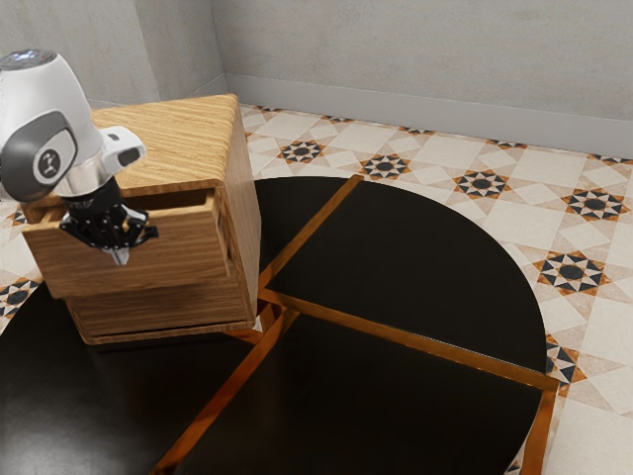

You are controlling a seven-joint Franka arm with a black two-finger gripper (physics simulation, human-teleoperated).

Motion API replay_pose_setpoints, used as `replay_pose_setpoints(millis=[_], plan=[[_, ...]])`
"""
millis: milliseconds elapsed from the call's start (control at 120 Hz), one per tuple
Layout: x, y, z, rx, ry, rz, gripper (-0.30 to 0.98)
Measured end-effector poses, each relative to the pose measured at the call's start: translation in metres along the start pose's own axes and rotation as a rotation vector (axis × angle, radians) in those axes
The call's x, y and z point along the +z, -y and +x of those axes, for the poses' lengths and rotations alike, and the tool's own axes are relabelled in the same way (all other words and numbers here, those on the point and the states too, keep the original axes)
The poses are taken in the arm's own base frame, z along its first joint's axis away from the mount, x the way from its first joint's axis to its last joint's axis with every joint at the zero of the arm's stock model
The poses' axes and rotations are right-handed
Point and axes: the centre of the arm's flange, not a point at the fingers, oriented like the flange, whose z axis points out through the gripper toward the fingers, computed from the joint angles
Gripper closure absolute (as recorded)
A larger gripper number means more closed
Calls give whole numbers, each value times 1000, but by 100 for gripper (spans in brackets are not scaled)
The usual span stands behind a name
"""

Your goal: Push the drawer handle with one arm to close the drawer

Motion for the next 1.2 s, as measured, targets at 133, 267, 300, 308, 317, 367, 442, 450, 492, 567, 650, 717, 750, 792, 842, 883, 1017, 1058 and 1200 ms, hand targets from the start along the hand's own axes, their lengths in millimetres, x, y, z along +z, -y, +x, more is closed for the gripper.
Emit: replay_pose_setpoints(millis=[133, 267, 300, 308, 317, 367, 442, 450, 492, 567, 650, 717, 750, 792, 842, 883, 1017, 1058, 1200], plan=[[0, 3, 10, -9, -4, -6, 79], [0, 2, 20, -7, -4, -12, 79], [1, 2, 21, -5, -4, -11, 79], [1, 2, 22, -5, -4, -12, 78], [0, 2, 23, -5, -4, -12, 78], [1, 3, 25, -5, -5, -12, 79], [0, 3, 30, -4, -8, -12, 78], [1, 3, 30, -4, -8, -12, 78], [1, 4, 33, -4, -7, -13, 78], [3, 5, 37, -4, -5, -13, 78], [3, 5, 42, -2, -5, -13, 79], [3, 6, 46, -1, -7, -13, 79], [2, 7, 48, -4, -9, -13, 78], [3, 9, 51, -5, -8, -12, 79], [4, 9, 54, -3, -7, -12, 79], [4, 9, 56, -2, -8, -13, 79], [6, 8, 59, 3, -8, -16, 79], [6, 9, 57, 2, -10, -16, 79], [0, 5, 30, -7, -29, -7, 77]])
